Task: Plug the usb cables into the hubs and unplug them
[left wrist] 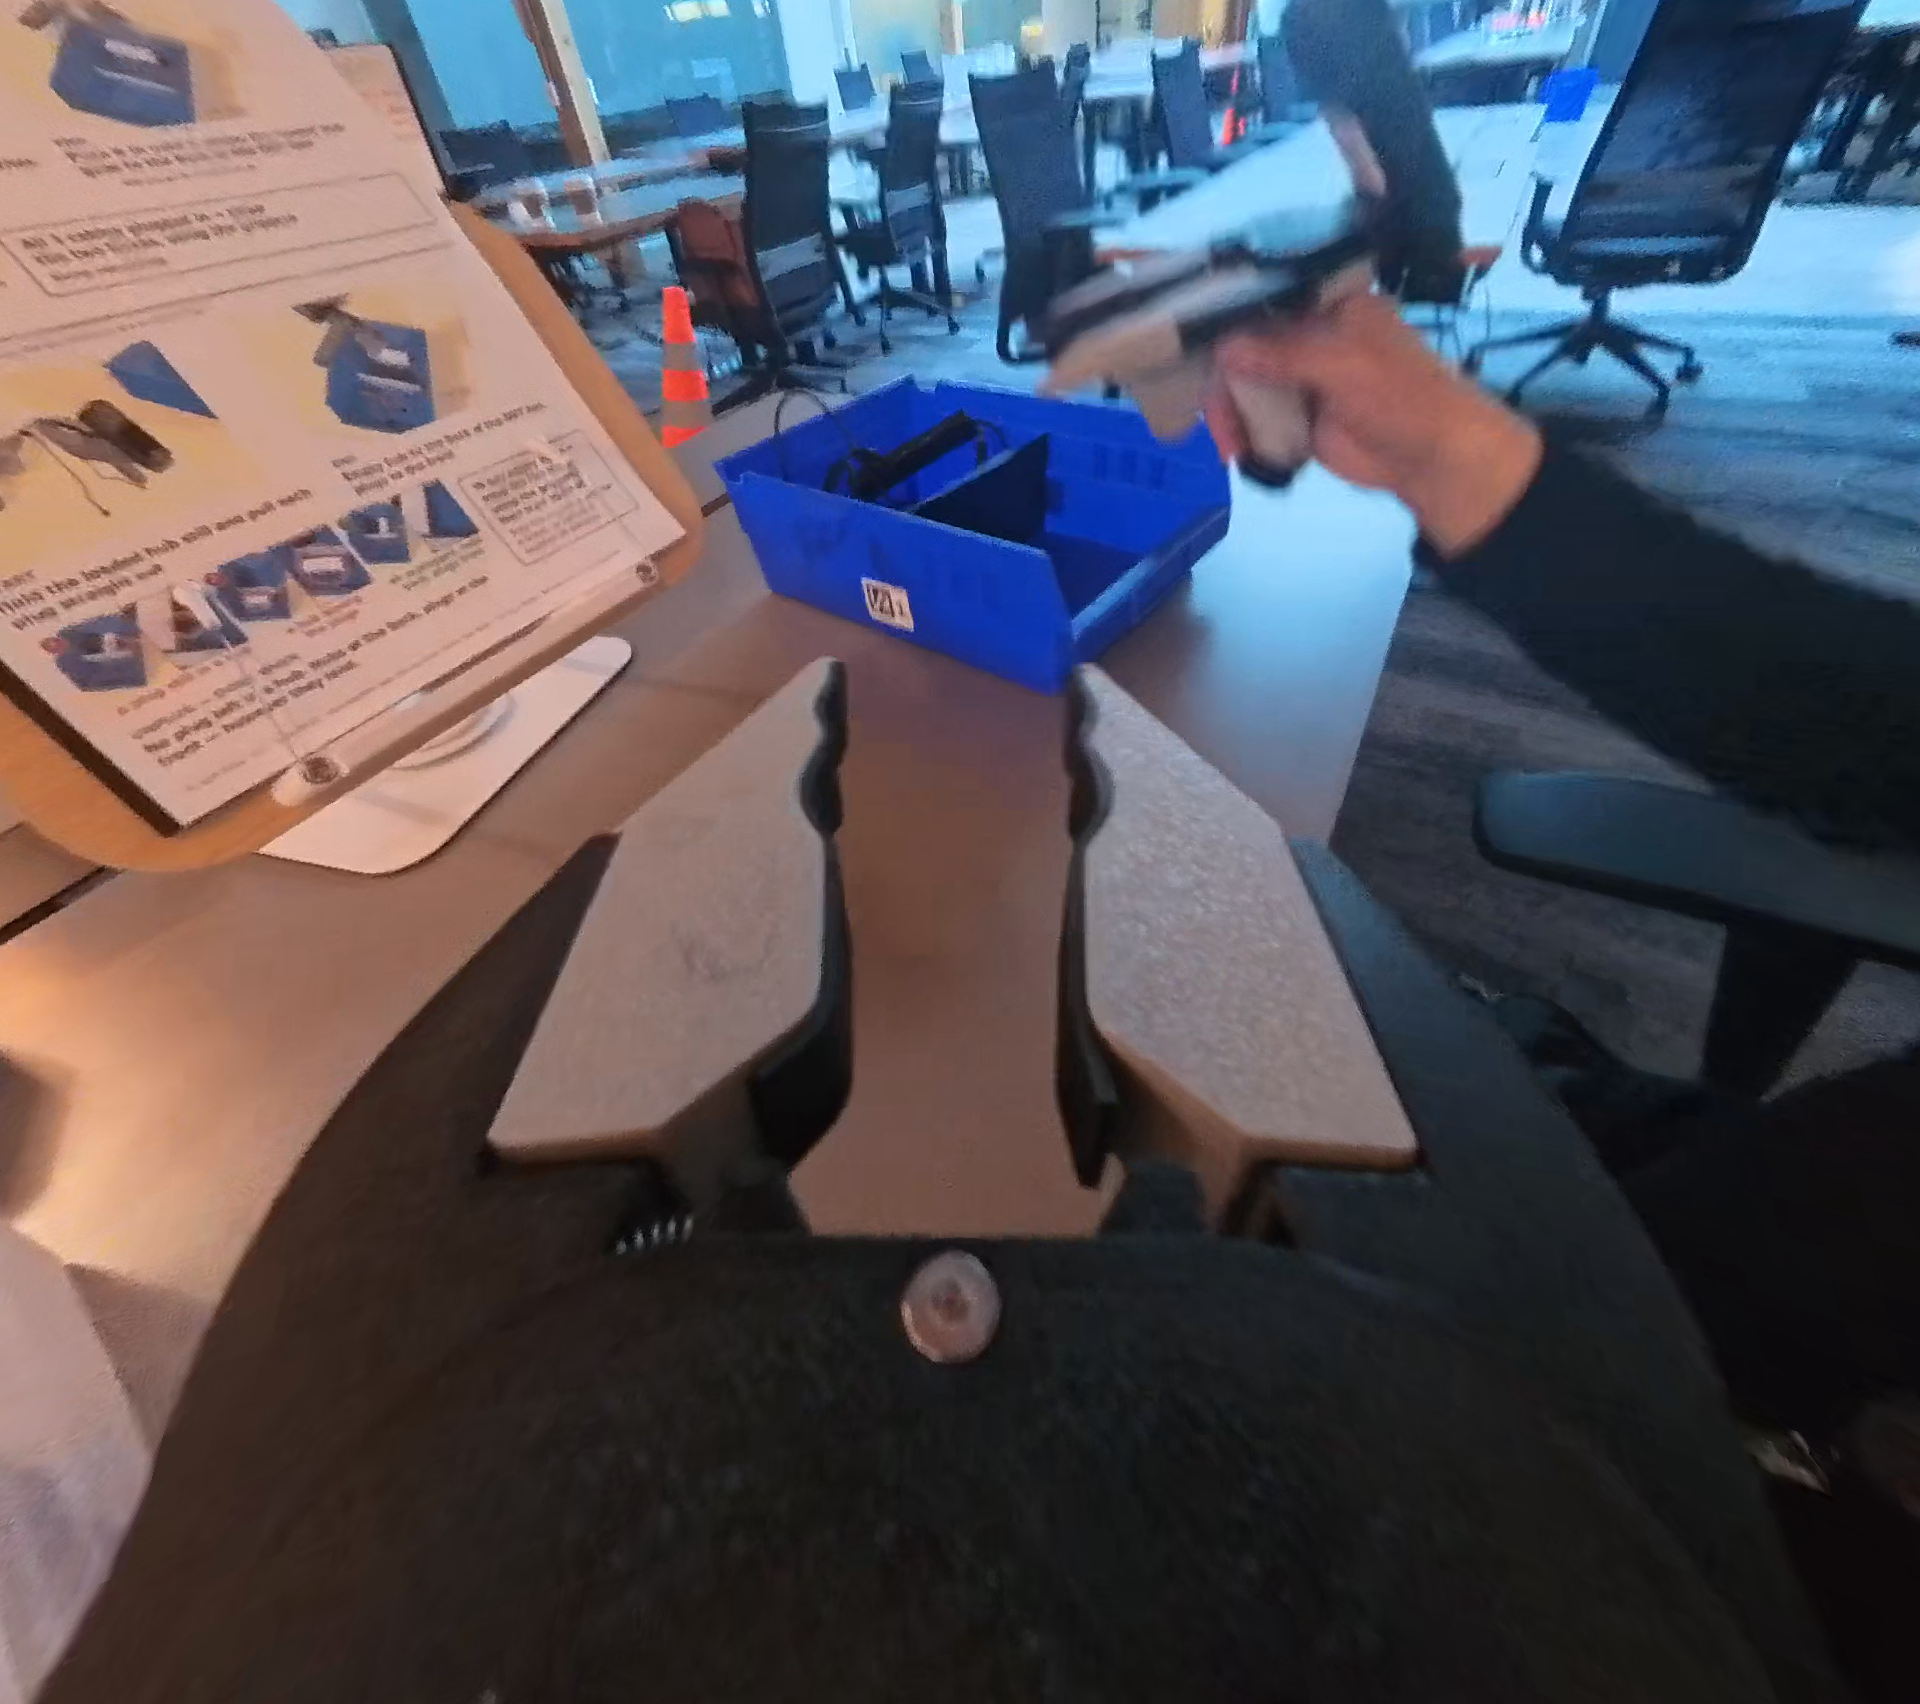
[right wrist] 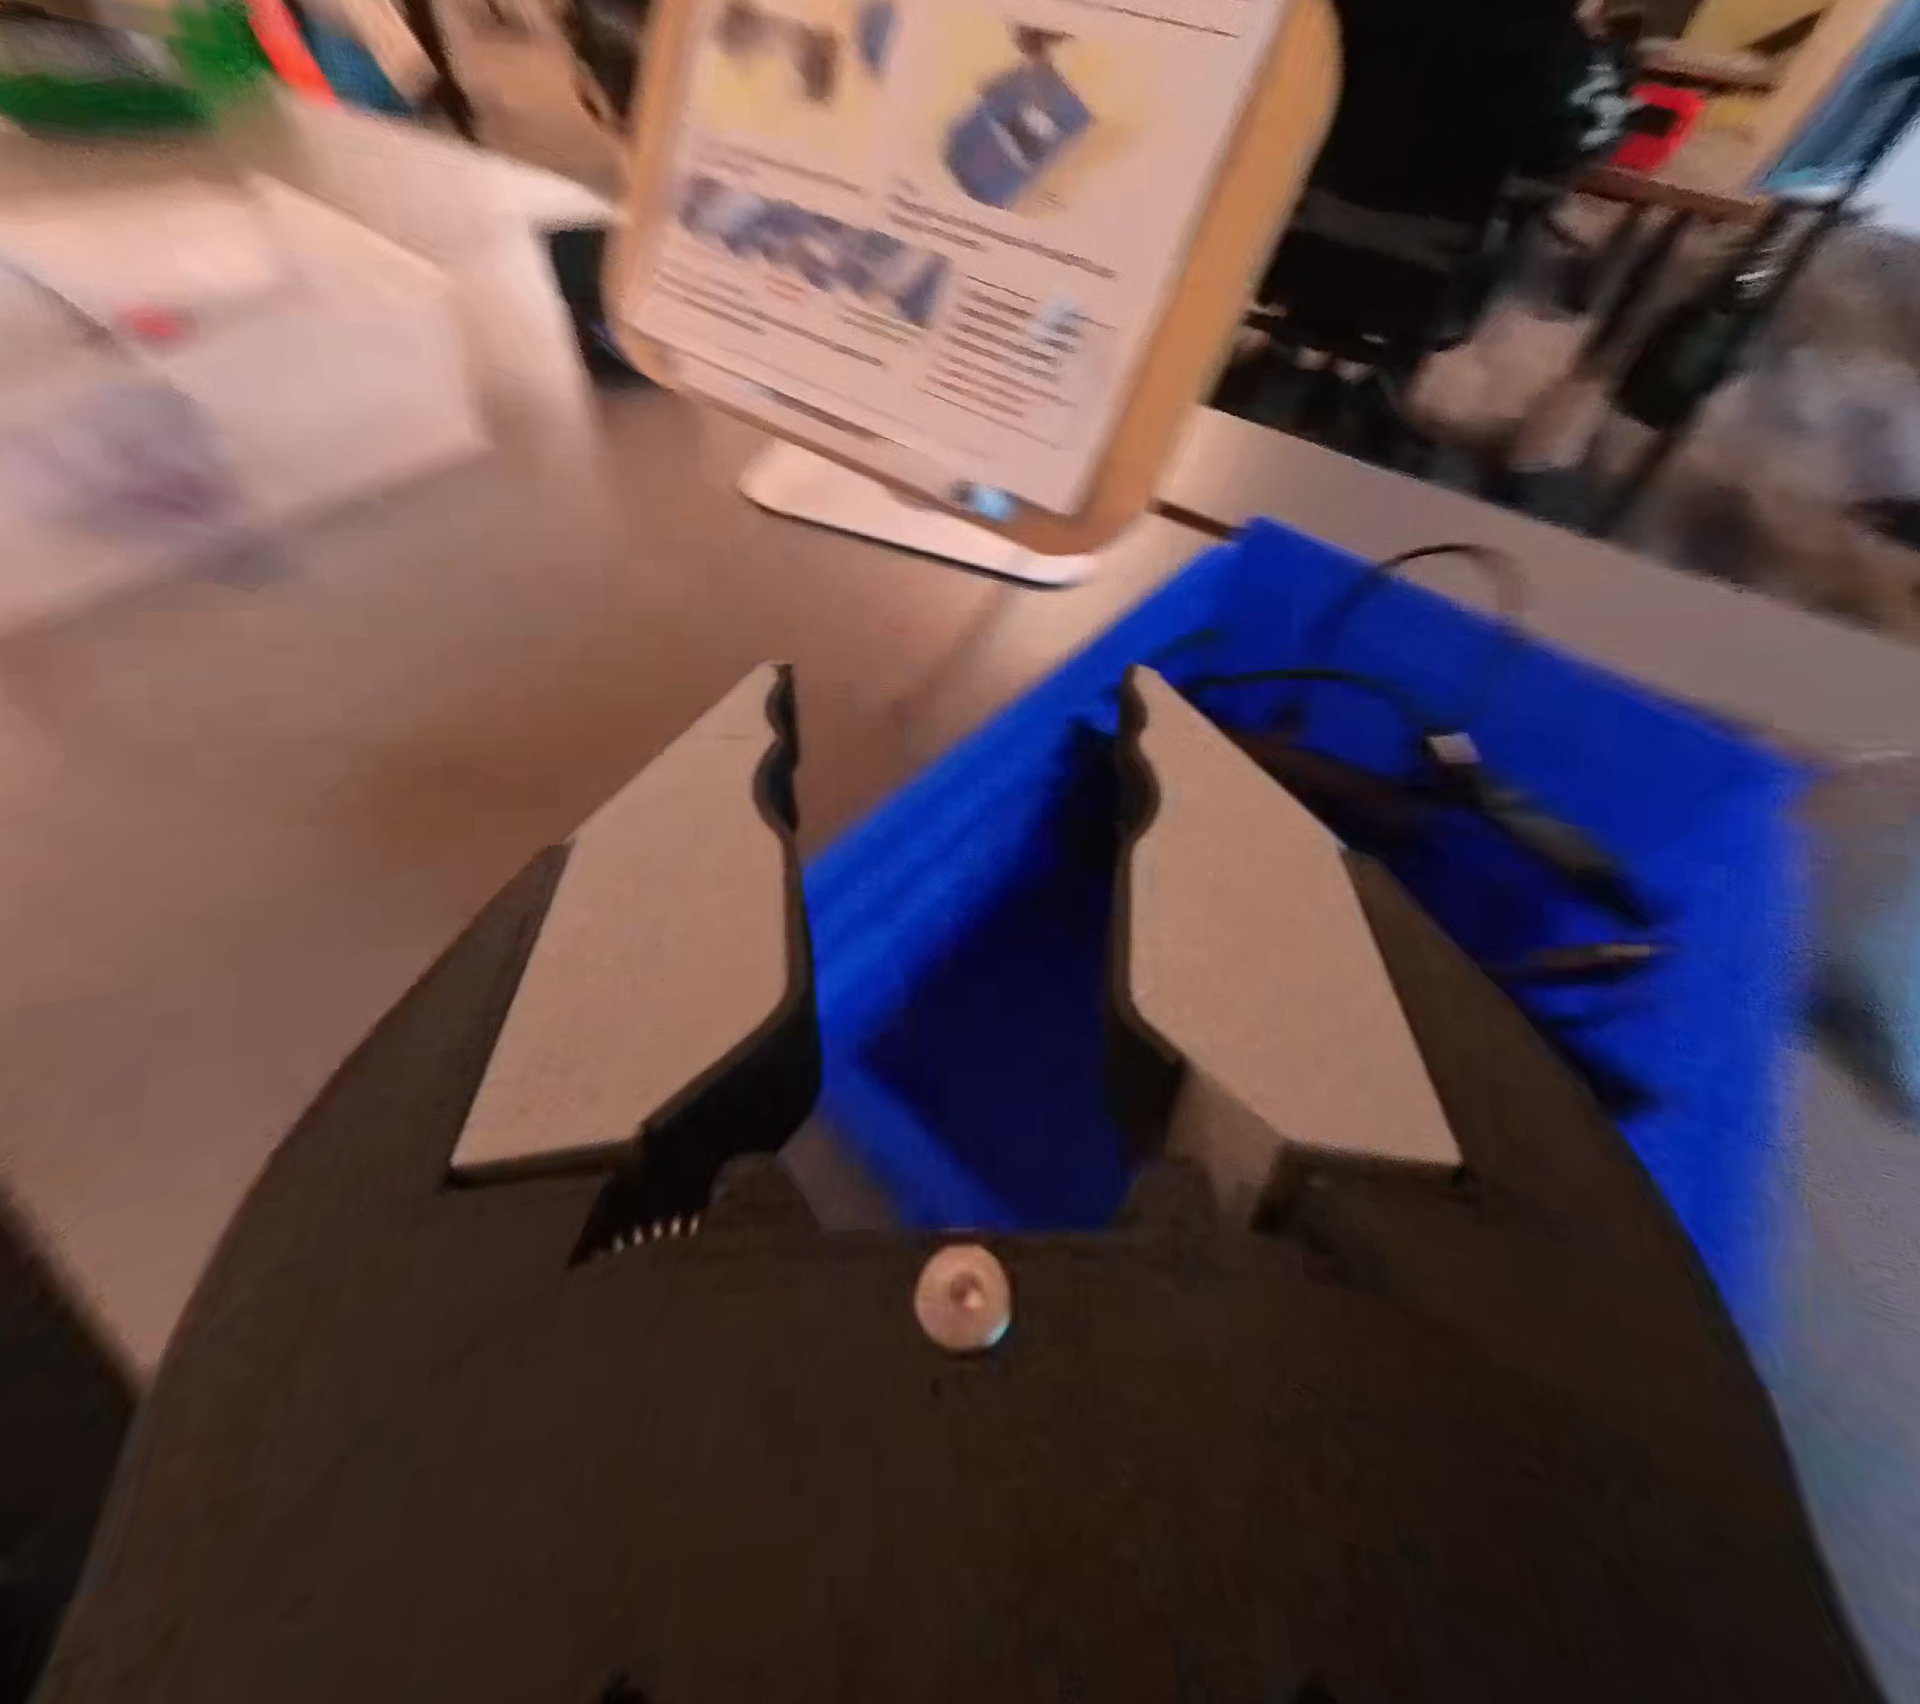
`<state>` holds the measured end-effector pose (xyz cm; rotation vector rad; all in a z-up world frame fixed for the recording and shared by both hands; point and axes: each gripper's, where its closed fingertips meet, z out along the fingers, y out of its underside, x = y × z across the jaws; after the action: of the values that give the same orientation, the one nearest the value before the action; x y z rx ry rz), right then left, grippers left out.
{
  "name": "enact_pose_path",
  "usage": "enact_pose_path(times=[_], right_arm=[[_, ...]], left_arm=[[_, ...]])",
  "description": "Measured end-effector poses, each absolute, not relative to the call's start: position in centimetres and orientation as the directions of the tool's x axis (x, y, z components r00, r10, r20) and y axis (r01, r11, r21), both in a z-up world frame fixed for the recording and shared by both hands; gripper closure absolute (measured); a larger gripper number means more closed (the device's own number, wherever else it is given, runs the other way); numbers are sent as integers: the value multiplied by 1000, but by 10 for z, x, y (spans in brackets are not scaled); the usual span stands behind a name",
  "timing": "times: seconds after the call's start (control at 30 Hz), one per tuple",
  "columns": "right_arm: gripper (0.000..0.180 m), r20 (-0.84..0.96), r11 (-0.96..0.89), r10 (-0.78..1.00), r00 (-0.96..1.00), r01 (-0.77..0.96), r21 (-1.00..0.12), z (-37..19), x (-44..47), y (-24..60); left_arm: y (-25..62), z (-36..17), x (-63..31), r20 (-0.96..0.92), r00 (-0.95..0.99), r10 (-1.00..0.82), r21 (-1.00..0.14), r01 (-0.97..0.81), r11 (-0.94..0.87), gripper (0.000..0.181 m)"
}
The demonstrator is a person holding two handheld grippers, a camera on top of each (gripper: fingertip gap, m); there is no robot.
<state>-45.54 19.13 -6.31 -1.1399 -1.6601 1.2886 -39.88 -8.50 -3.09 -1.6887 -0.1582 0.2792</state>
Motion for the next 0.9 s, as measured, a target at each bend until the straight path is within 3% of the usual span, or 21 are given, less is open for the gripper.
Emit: enact_pose_path(times=[0.1,0.27,0.53,0.7,0.9], right_arm=[[99,-155,-79,869,-469,177,-981,-79,-432,134],[81,-74,27,889,-451,212,-977,-93,-427,119],[85,-44,5,908,-416,117,-993,-61,-403,153],[99,-76,-69,935,-346,32,-997,-45,-398,182],[103,-108,-103,924,-367,34,-994,-45,-398,183]], left_arm=[[-81,-18,-395,-88,951,296,-995,-73,-61,152],[-73,-29,-384,-125,948,294,-987,-88,-136,141],[-75,-29,-384,-150,942,300,-983,-110,-145,143],[-75,-30,-386,-155,944,290,-982,-115,-151,145],[-78,-32,-386,-179,939,292,-976,-132,-172,146]])
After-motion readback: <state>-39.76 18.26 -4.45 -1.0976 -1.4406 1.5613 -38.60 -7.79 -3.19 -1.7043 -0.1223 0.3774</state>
